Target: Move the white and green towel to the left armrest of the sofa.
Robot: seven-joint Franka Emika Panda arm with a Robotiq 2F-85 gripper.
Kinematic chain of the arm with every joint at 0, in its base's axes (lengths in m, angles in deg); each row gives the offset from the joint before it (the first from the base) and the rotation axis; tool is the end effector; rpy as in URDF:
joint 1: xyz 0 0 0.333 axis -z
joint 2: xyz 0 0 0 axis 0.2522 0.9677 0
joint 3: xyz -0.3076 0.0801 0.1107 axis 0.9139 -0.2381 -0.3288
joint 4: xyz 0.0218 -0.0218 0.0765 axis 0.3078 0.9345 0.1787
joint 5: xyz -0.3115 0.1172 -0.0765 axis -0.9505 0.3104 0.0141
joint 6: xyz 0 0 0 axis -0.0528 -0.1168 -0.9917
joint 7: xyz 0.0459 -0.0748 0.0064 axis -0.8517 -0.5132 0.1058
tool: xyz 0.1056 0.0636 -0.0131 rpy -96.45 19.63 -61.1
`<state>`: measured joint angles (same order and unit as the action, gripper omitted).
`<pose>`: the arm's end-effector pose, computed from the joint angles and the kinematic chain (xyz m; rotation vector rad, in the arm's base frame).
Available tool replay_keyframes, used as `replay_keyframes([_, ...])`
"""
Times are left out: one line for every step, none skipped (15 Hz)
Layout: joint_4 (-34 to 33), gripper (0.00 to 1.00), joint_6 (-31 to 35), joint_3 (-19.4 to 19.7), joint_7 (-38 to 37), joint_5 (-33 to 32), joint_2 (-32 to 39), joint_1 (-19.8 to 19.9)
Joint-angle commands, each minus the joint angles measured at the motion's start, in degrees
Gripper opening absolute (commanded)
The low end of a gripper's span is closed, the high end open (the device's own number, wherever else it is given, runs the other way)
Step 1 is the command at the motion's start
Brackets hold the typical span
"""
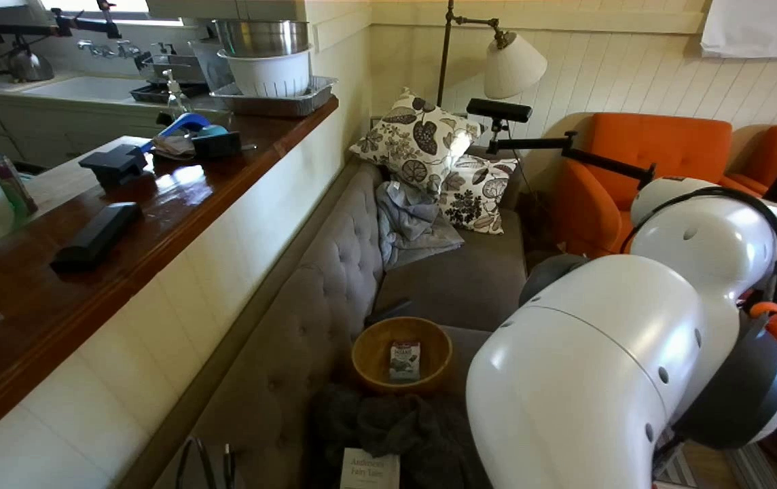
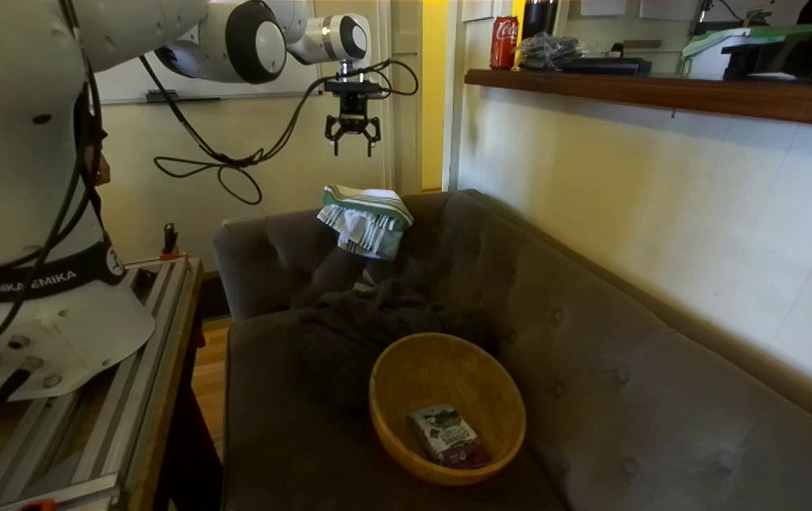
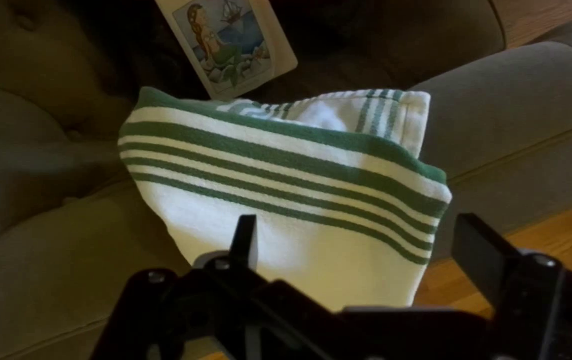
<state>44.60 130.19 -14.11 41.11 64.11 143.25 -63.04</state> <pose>0.4882 0.5465 0.2455 2.4541 1.6242 -0.3954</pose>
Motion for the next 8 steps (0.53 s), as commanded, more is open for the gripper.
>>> replay_keyframes([0.3, 1.00, 4.8, -1.3, -1.8, 1.4, 0.9, 0.7])
replay_keyframes([-0.1, 1.00, 7.9, -1.6, -0.7, 1.3, 1.8, 1.1])
replay_keyframes([-0.2, 1.00, 11.4, -2.1, 1.9, 1.4, 2.8, 1.5])
replay_keyframes([-0.2, 1.00, 14.4, -2.6, 4.1, 1.6, 3.5, 1.9])
replay_keyframes([-0.2, 1.00, 17.5, -3.4, 6.0, 2.1, 4.4, 2.5])
replay_keyframes([0.1, 1.00, 19.4, -4.1, 6.9, 2.6, 4.9, 3.1])
replay_keyframes([0.5, 1.00, 19.5, -4.6, 7.2, 3.0, 5.1, 3.5])
replay_keyframes([0.7, 1.00, 19.4, -5.1, 7.1, 3.6, 5.2, 4.0])
